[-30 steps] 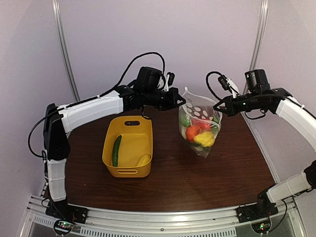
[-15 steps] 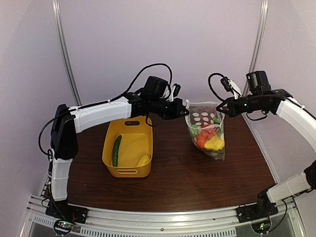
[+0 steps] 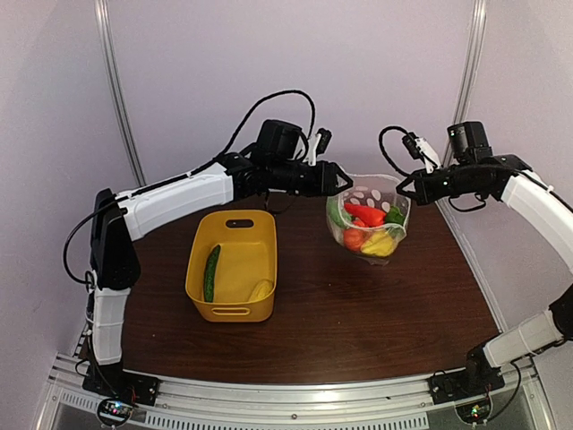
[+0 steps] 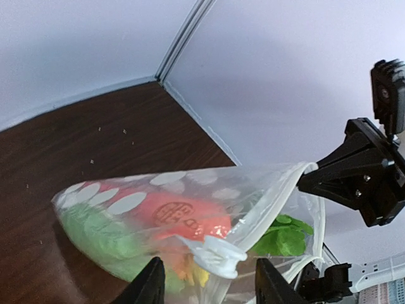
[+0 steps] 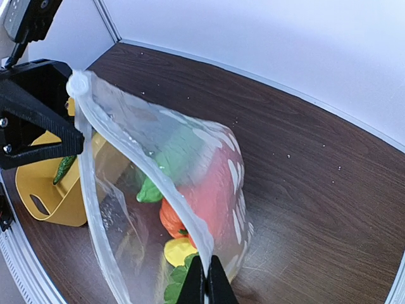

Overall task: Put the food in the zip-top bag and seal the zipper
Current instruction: Adjust the zipper food storage bag, then pick up the fake vegetable from the bin, then place the fake vegetable in the zipper food storage bag.

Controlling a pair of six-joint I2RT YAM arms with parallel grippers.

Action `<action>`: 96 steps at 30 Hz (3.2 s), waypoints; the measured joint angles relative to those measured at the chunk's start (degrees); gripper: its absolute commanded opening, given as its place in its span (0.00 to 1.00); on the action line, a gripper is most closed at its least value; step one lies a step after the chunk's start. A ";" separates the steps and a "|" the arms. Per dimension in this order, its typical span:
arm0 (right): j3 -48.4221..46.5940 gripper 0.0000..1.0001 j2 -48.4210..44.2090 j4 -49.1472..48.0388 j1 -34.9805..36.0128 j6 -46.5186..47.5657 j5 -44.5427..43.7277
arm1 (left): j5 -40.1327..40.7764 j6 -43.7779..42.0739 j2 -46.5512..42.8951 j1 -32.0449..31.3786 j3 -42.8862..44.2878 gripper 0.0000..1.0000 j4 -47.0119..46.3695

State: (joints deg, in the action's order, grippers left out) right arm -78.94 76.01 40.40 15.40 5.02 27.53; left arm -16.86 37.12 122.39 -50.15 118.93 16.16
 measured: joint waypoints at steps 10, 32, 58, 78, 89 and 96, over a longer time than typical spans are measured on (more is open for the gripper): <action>1.70 0.00 -0.87 -0.35 -0.07 -0.26 -0.37 | 4.44 -9.18 -15.61 1.03 -19.76 0.69 10.21; 10.05 0.00 -4.85 -3.98 -0.70 -0.52 0.72 | 33.66 -2.86 -22.75 3.56 -39.41 0.72 28.72; 12.37 0.00 -6.25 -5.55 -0.70 -0.74 3.34 | 38.56 0.52 -10.10 10.99 -45.29 0.65 21.05; 12.48 0.00 -6.32 -5.53 -0.70 -0.70 3.48 | 34.71 -0.87 -18.51 11.02 -48.43 0.11 19.87; 12.41 0.00 -6.29 -5.22 -0.70 -0.63 3.80 | 32.41 -3.74 -32.61 10.99 -46.36 0.00 19.26; 8.94 0.00 -5.49 -2.14 -0.70 -0.07 4.35 | 27.58 -7.30 -38.16 10.95 -42.64 0.00 12.72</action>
State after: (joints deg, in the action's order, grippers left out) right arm -70.00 70.52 38.26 14.70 4.95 31.88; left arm 10.72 29.82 84.23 -39.20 76.29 28.88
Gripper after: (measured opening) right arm 0.004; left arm 0.253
